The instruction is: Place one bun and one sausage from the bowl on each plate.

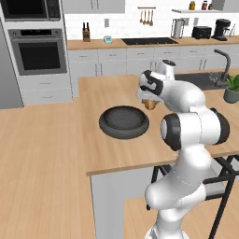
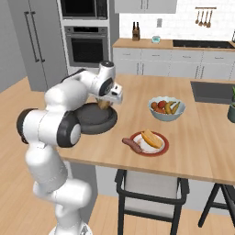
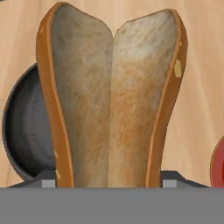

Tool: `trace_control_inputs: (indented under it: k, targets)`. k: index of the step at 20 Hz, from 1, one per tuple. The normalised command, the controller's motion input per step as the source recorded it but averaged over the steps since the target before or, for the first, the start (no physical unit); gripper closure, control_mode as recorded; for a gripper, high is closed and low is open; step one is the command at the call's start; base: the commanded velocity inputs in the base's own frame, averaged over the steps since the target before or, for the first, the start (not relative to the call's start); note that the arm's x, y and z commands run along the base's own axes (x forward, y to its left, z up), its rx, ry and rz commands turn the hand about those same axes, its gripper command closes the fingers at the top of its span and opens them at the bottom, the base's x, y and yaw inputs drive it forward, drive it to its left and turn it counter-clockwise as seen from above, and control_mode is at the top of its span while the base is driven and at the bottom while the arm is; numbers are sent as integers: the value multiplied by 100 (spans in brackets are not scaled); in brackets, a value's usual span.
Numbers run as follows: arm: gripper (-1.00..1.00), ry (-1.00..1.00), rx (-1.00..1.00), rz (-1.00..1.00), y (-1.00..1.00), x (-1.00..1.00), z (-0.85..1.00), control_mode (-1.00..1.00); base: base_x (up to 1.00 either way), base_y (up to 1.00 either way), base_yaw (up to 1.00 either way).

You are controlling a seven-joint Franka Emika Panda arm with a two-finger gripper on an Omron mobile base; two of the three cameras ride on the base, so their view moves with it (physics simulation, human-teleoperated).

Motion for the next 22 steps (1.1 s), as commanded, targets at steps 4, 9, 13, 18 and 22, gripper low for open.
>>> trace_control_inputs:
  k: [4,9,13,18,22]
  targets:
    - [100,-15,0,0,-23,-100,50,-100,0,0,0]
    - [100,1,0,0,0,-100,47,-100,0,0,0]
    - [100,13,0,0,6,-100,50,-100,0,0,0]
    - [100,10,0,0,20,-88,51,-100,0,0,0]
    - [100,0,0,0,0,-22,2,100,-75,-27,-3]
